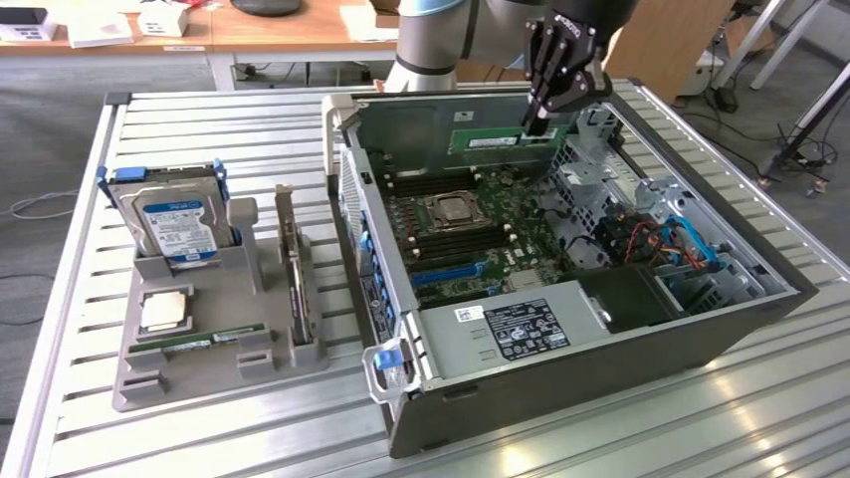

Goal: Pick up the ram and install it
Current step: 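Pick up the ram and move it above insertion slot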

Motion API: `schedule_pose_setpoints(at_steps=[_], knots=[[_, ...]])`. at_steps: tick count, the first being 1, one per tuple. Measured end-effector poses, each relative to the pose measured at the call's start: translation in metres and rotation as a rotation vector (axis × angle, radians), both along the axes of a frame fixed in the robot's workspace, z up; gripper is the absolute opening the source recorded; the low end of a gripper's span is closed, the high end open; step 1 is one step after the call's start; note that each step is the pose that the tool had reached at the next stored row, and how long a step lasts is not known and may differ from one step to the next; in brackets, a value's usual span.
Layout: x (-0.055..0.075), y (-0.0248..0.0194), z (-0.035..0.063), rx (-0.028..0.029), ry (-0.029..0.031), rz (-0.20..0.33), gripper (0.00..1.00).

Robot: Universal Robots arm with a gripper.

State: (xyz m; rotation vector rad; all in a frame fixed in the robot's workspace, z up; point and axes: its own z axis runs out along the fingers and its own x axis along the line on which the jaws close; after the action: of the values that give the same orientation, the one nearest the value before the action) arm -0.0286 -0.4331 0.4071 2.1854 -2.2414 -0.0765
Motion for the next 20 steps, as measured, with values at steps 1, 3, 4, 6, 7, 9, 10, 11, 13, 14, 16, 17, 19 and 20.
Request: schedule_pose_setpoints(at_steps=[1, 3, 4, 6, 7, 9, 10, 11, 13, 14, 16, 17, 19, 20], knots=[[0.000, 0.0014, -0.0001, 0.0000, 0.0000, 0.000, 0.12], [0.000, 0.0041, -0.0002, 0.0001, 0.0000, 0.001, 0.12], [0.000, 0.0054, -0.0003, 0.0000, 0.0000, 0.001, 0.12], [0.000, 0.0076, -0.0005, 0.0001, 0.0000, 0.002, 0.12], [0.000, 0.0085, -0.0006, 0.0000, 0.0000, 0.002, 0.12], [0.000, 0.0089, -0.0006, 0.0000, 0.0000, 0.002, 0.12], [0.000, 0.0089, -0.0006, 0.0001, 0.0000, 0.002, 0.12], [0.000, 0.0090, -0.0010, 0.0003, -0.0001, 0.002, 0.12], [0.000, 0.0090, -0.0029, 0.0001, 0.0000, 0.002, 0.12], [0.000, 0.0090, -0.0042, 0.0000, 0.0000, 0.002, 0.12], [0.000, 0.0090, -0.0067, 0.0000, 0.0000, 0.002, 0.12], [0.000, 0.0090, -0.0079, 0.0001, 0.0000, 0.002, 0.12], [0.000, 0.0090, -0.0102, 0.0001, 0.0000, 0.002, 0.12], [0.000, 0.0090, -0.0113, 0.0001, 0.0000, 0.002, 0.12]])
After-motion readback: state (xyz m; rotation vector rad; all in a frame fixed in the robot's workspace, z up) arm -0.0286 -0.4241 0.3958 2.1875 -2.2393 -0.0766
